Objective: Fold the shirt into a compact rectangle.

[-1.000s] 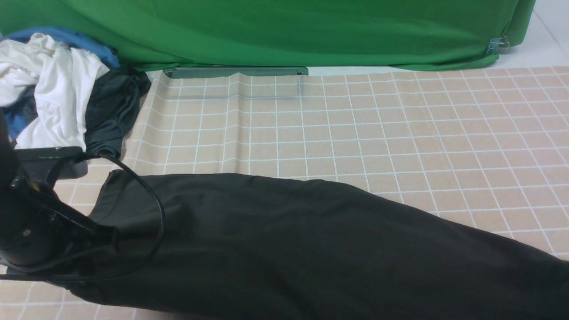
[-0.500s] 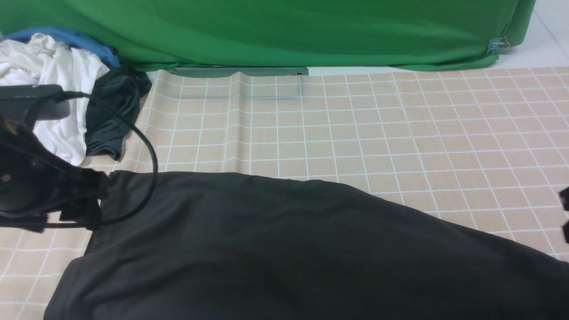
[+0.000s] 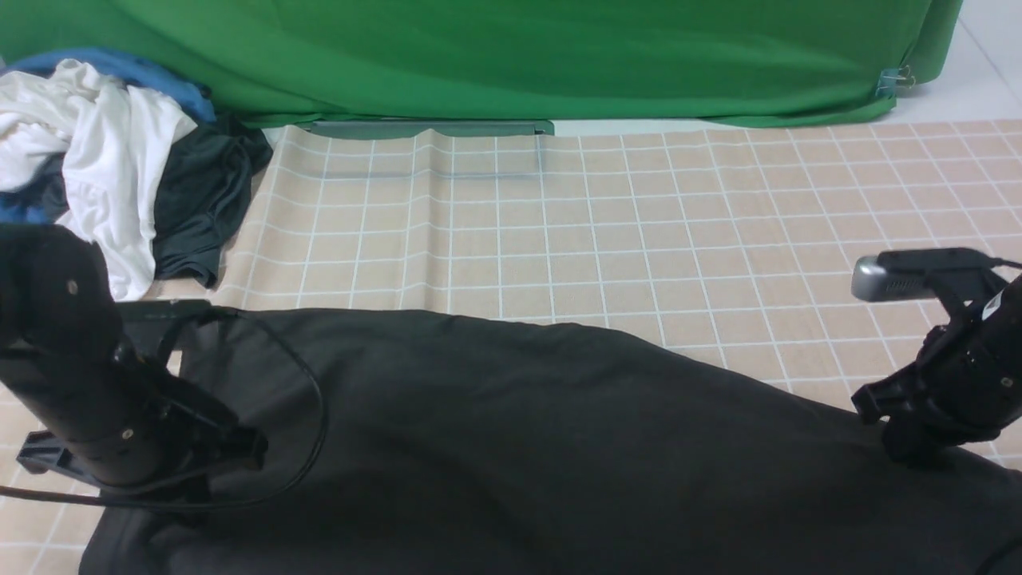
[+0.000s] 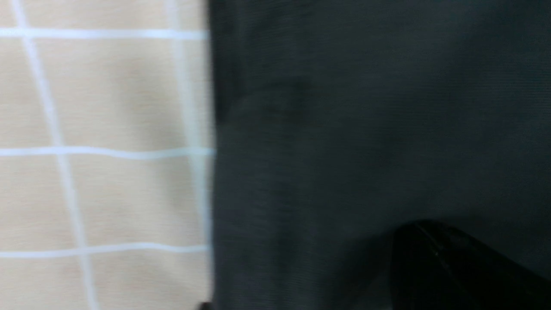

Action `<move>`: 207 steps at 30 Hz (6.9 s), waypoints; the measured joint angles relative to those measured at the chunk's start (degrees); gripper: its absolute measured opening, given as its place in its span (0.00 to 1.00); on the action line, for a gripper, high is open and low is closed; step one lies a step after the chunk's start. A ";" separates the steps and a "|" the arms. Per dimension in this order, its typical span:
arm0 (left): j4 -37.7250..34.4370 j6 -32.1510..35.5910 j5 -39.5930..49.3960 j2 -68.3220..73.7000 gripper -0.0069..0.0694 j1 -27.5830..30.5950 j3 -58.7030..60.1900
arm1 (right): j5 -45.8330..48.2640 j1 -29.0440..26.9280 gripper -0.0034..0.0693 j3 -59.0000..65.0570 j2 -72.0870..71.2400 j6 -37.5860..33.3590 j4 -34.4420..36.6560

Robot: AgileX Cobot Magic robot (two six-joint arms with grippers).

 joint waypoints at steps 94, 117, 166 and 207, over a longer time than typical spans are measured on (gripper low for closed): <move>-11.99 4.92 4.41 -28.36 0.11 0.00 -0.13 | 15.09 36.10 0.18 -47.46 13.58 16.52 16.12; -6.12 0.62 7.83 -36.92 0.11 0.00 -0.24 | -0.33 44.84 0.64 -61.73 35.41 13.09 20.66; -16.44 8.85 -0.15 -7.11 0.11 0.00 -1.32 | 8.45 41.69 0.10 -23.46 17.26 7.32 2.26; -16.36 28.42 -6.04 13.60 0.20 -10.85 -14.61 | 9.96 41.49 0.10 -24.11 11.11 5.92 0.08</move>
